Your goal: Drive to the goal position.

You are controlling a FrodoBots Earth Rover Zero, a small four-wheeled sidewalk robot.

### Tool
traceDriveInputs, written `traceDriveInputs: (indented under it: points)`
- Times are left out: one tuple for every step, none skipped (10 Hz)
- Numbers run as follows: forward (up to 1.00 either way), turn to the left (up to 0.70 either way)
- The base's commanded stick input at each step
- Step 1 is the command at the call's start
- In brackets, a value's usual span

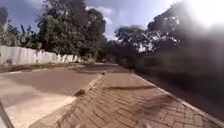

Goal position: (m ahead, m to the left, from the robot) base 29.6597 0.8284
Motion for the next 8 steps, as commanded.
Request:
traceDriveInputs:
  points:
    - [0.7,0.0]
    - [0.7,0.0]
    - [0.7,0.0]
    - [0.7,0.0]
    - [0.7,0.0]
    - [0.7,0.0]
    - [0.7,0.0]
    - [0.7,0.0]
